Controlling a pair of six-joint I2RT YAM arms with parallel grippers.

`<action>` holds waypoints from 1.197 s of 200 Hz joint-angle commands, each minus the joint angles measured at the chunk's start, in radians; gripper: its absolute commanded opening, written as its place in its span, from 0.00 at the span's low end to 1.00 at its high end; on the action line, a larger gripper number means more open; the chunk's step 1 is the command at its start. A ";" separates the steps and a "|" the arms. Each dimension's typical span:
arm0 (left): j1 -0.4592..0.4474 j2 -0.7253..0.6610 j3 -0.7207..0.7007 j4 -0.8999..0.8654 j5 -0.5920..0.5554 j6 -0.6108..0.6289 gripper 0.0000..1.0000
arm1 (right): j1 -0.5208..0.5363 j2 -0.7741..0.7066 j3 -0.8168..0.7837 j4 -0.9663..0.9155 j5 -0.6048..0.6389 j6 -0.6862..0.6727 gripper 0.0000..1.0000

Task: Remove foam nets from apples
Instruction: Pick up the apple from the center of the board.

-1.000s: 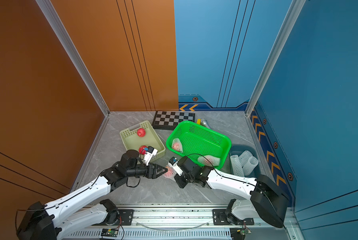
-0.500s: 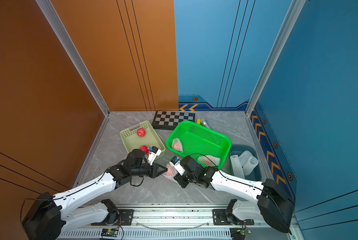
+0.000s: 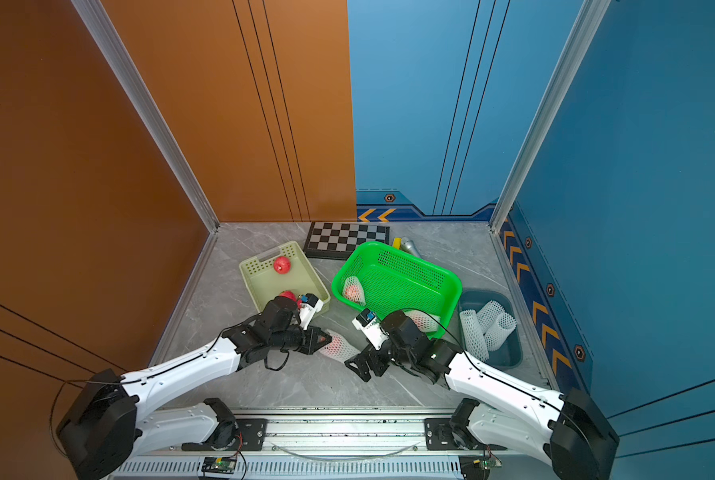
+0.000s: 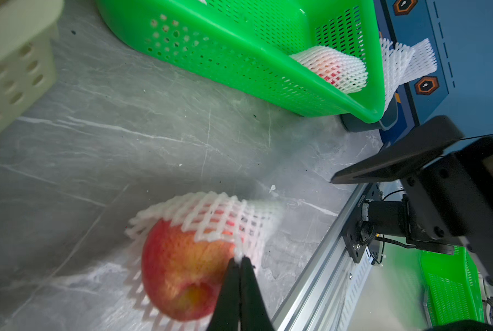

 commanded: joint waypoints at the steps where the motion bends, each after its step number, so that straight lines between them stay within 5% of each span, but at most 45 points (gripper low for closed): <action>1: -0.005 0.010 0.035 -0.021 -0.020 0.026 0.00 | -0.022 -0.054 -0.020 -0.050 -0.019 0.017 1.00; 90: -0.036 0.011 0.043 0.027 0.179 0.040 0.00 | 0.024 0.116 0.023 0.080 0.010 -0.109 1.00; 102: -0.039 0.015 0.043 0.027 0.188 0.040 0.13 | 0.032 0.168 0.041 0.091 0.008 -0.121 1.00; 129: -0.040 0.014 0.047 0.018 0.182 0.041 0.60 | 0.055 0.253 0.057 0.127 0.008 -0.121 1.00; 146: -0.038 -0.002 0.053 0.003 0.163 0.043 0.79 | 0.059 0.278 0.049 0.149 0.007 -0.108 1.00; 177: -0.023 -0.038 0.064 -0.030 0.129 0.057 0.94 | 0.072 0.311 0.028 0.174 0.024 -0.101 1.00; 239: 0.079 -0.146 0.034 -0.055 0.120 0.039 0.96 | 0.083 0.465 0.068 0.194 0.099 -0.113 1.00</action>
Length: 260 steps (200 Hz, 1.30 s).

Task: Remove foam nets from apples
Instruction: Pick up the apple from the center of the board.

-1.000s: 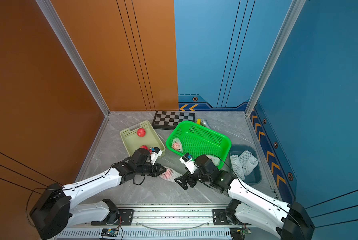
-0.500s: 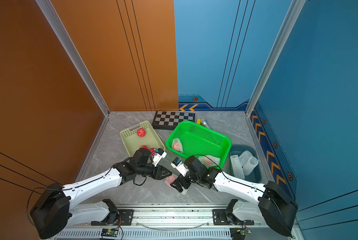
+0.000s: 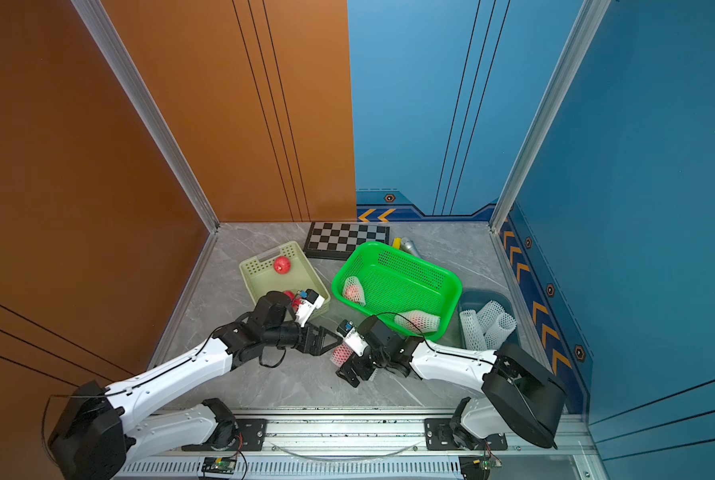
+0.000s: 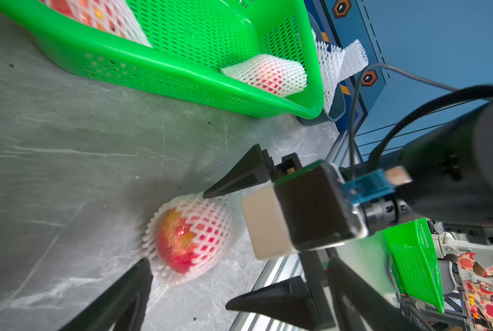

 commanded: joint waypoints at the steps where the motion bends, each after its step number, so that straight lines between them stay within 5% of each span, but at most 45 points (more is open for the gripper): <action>1: 0.036 -0.055 -0.006 -0.025 -0.016 -0.002 0.96 | 0.011 0.054 0.038 0.015 0.050 -0.020 1.00; 60: 0.053 -0.069 -0.025 -0.020 -0.040 -0.014 0.98 | 0.029 0.094 0.043 0.022 0.158 -0.014 0.77; 123: 0.056 -0.043 -0.046 -0.017 -0.056 -0.033 0.98 | 0.011 0.122 0.036 0.078 0.199 0.028 0.28; 152: 0.051 -0.001 -0.068 -0.003 -0.052 -0.051 0.99 | -0.002 0.068 -0.014 0.117 0.157 0.008 0.24; 172: 0.054 0.037 -0.090 0.045 -0.033 -0.074 0.97 | -0.031 0.020 -0.055 0.143 0.101 -0.001 0.00; 260: 0.035 0.148 -0.092 0.234 0.134 -0.107 0.82 | -0.086 -0.089 -0.125 0.195 -0.082 -0.013 0.00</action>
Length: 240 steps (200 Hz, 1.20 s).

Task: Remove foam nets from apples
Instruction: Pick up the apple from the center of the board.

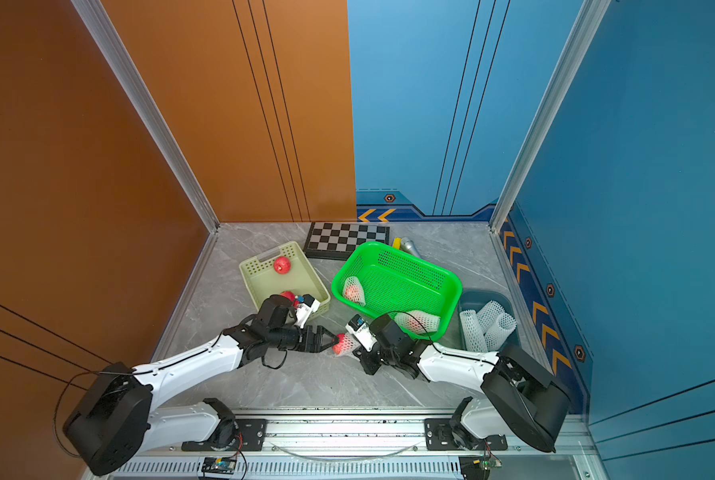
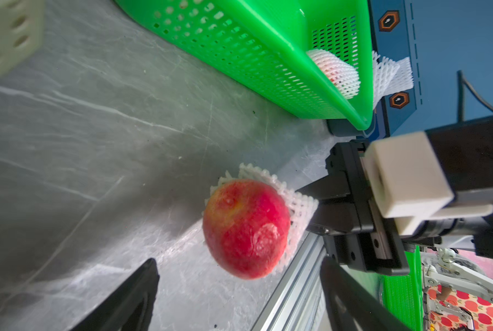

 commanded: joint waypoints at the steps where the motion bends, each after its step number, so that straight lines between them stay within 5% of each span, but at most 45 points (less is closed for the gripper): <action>1: -0.012 0.009 -0.003 0.082 0.085 -0.009 0.82 | -0.005 -0.030 -0.017 0.035 -0.076 -0.012 0.00; 45: -0.018 0.008 -0.002 0.090 0.106 -0.015 0.53 | -0.019 -0.094 -0.038 0.074 -0.113 0.006 0.00; 165: -0.050 0.011 0.016 0.099 0.126 -0.009 0.71 | -0.032 -0.218 -0.001 0.050 -0.129 0.014 0.00; 213: 0.009 -0.049 0.020 0.053 0.046 -0.019 0.44 | -0.038 -0.244 -0.028 0.027 -0.094 0.027 0.00; 240: 0.059 -0.132 0.068 -0.091 -0.024 0.032 0.42 | -0.037 -0.242 -0.035 -0.029 -0.056 0.039 0.00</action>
